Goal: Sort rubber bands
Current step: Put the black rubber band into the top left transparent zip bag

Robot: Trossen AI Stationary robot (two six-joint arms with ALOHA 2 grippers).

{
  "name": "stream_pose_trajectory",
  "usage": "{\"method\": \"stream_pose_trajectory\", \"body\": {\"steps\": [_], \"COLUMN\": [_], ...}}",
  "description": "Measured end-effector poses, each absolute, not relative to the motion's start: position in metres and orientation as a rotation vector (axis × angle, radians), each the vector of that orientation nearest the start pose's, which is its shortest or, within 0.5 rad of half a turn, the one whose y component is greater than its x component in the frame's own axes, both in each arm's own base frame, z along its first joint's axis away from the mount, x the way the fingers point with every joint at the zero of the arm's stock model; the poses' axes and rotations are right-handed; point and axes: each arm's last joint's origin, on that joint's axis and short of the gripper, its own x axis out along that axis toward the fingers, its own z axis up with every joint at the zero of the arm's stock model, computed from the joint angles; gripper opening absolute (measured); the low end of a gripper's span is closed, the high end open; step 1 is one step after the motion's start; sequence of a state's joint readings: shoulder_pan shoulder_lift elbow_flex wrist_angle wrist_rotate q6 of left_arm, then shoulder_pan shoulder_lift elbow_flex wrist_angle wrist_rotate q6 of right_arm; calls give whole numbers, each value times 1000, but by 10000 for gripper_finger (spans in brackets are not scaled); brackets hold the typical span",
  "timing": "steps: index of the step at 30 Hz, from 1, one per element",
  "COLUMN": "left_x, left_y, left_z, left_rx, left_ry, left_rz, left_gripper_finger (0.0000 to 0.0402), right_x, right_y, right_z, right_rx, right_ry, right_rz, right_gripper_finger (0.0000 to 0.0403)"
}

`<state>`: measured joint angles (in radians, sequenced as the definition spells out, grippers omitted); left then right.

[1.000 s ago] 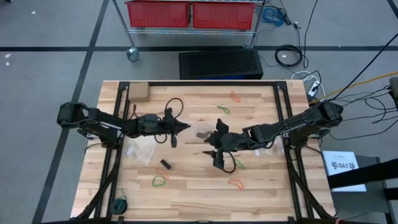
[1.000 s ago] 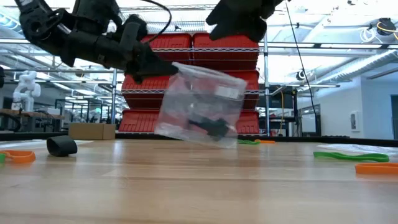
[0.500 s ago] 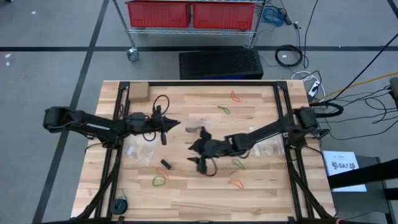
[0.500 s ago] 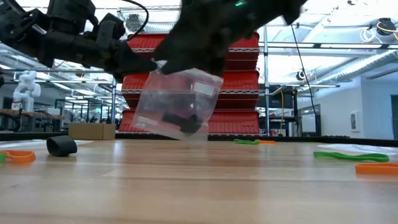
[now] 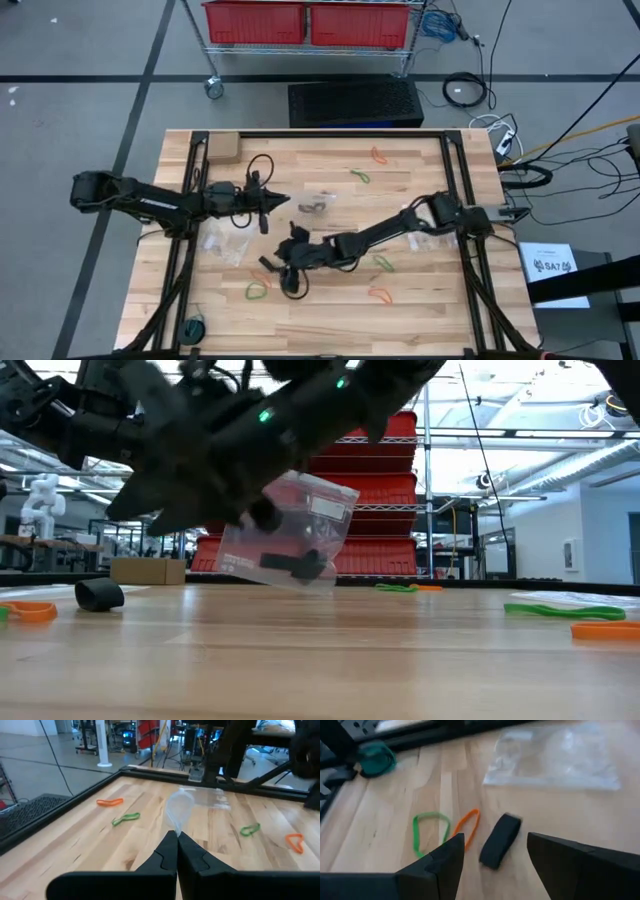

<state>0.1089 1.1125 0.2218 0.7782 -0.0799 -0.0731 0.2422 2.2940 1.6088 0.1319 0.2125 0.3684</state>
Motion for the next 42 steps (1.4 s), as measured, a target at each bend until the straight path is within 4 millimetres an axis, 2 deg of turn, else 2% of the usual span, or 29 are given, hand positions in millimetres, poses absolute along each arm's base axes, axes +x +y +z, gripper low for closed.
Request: {"method": "stream_pose_trajectory", "body": {"steps": [4,11,15,18,22,24,28,33,36,39,42], "left_x": [198,198,198,198,198,198,198,199,199,201,202], "left_y": [24,24,24,24,24,24,24,24,24,22,22], "left_z": [176,176,177,177,177,177,177,178,180,182,184], "left_rx": [-94,-92,-91,-90,-90,-90,-90,-90,-91,-92,-84], "left_ry": [107,107,105,105,103,103,103,94,73,67,63], "left_rz": [195,197,198,198,198,198,199,198,170,132,112], "left_gripper_finger": [0,0,0,0,0,0,0,0,0,0,0], "right_x": [502,517,521,522,521,519,509,488,470,453,441], "right_y": [120,121,117,116,115,117,121,128,127,118,106], "right_z": [125,106,106,106,107,111,134,195,231,263,281], "right_rx": [263,274,295,281,226,195,128,-24,-154,-253,-333], "right_ry": [565,631,655,664,675,691,746,736,725,696,684], "right_rz": [-83,-108,-124,-126,-119,-104,-77,-101,-215,-380,-532], "right_gripper_finger": [208,208,193,145,37,12,7,3,2,1,1]}}
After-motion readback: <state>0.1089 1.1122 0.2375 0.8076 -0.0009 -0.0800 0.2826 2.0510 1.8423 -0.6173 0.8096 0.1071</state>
